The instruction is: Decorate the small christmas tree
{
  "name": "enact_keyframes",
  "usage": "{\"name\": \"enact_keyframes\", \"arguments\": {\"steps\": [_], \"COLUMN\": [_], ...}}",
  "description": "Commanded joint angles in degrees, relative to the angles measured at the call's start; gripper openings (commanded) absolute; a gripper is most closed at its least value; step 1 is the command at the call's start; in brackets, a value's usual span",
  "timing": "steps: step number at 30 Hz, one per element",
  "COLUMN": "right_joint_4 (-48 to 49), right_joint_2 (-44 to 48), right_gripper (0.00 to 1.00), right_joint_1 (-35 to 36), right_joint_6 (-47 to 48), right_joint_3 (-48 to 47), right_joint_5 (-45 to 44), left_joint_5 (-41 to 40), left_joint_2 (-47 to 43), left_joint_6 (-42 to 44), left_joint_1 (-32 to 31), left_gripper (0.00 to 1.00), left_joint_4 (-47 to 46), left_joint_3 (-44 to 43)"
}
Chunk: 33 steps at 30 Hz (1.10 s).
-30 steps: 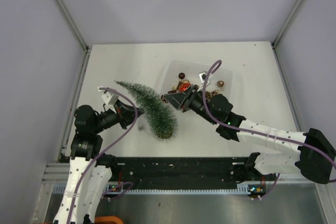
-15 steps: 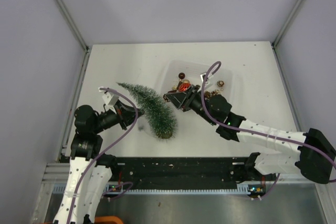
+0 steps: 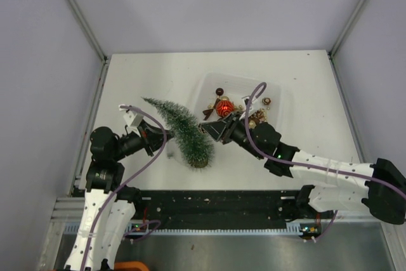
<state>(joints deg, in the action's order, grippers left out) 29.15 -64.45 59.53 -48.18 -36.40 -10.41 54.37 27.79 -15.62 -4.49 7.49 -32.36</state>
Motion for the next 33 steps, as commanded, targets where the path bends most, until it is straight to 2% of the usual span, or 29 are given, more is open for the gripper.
{"name": "enact_keyframes", "arguments": {"steps": [1,18,33], "right_joint_4": [3.02,7.94,5.84], "right_joint_2": [3.1,-2.17,-1.39], "right_gripper": [0.0,0.0,0.0], "right_joint_1": [0.85,1.56,2.17], "right_joint_6": [-0.6,-0.86,-0.16], "right_joint_3": [-1.83,-7.01,-4.03], "right_joint_5": [-1.36,-4.08,-10.67], "left_joint_5": [0.47,2.67,3.02], "left_joint_2": [-0.02,-0.37,-0.81], "left_joint_6": [-1.08,-1.08,-1.26], "left_joint_1": [0.1,0.01,-0.08], "left_gripper": [0.0,0.0,0.0], "left_joint_4": [-4.15,-4.41,-4.32], "left_joint_3": [0.02,-0.07,-0.16]}}
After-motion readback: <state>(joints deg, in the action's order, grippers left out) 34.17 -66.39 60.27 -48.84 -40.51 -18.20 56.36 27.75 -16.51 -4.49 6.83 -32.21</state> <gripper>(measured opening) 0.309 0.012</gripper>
